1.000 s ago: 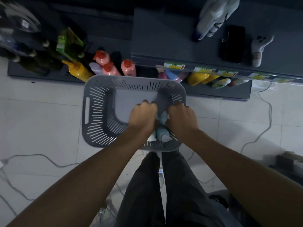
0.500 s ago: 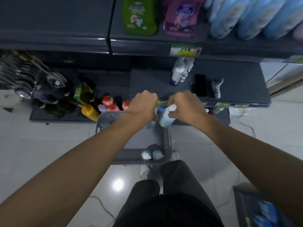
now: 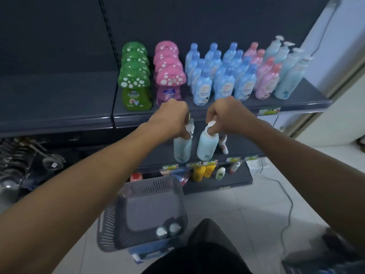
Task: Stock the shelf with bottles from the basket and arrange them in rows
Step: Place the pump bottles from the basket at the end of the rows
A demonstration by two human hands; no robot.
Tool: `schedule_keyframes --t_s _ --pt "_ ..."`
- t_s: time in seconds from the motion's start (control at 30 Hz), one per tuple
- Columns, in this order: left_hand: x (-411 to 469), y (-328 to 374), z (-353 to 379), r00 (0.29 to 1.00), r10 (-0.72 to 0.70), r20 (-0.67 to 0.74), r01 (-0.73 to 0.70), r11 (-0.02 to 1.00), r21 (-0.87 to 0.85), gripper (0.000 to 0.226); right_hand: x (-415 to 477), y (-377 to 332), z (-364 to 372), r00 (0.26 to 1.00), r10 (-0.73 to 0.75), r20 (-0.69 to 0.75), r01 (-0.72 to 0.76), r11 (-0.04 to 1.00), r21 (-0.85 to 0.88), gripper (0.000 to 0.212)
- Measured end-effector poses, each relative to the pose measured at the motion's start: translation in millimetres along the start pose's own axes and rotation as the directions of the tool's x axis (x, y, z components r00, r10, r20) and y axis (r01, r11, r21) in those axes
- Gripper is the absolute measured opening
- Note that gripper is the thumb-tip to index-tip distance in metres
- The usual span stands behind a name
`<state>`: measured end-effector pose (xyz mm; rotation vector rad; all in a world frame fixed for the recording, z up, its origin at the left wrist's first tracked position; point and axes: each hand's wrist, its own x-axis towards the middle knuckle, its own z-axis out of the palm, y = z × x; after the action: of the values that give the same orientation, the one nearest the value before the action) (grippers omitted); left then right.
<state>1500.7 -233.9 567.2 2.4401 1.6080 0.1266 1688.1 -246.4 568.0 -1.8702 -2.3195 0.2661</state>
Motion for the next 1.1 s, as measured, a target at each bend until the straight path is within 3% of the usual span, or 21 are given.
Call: schedule_keyframes --t_s 0.3,0.67,1.1 --pt "27.3 53.0 -36.8 0.986 0.148 -0.070 -0.151 0.988 -0.039 0.034 -14.9 33.7 -72.7 0.988 0.141 -0.059 -0.143 0.989 -0.030 0.013" --pt "65.3 116.7 -47.3 0.960 0.266 -0.087 -0.272 0.961 -0.059 0.036 -30.6 90.2 -121.5 0.961 0.251 -0.117 -0.261 0.961 -0.088 0.021" --pt "172.7 236.1 -40.8 0.946 0.321 -0.051 -0.324 0.943 -0.070 0.028 2.2 242.3 -180.5 0.955 0.296 0.004 -0.296 0.953 -0.062 0.022"
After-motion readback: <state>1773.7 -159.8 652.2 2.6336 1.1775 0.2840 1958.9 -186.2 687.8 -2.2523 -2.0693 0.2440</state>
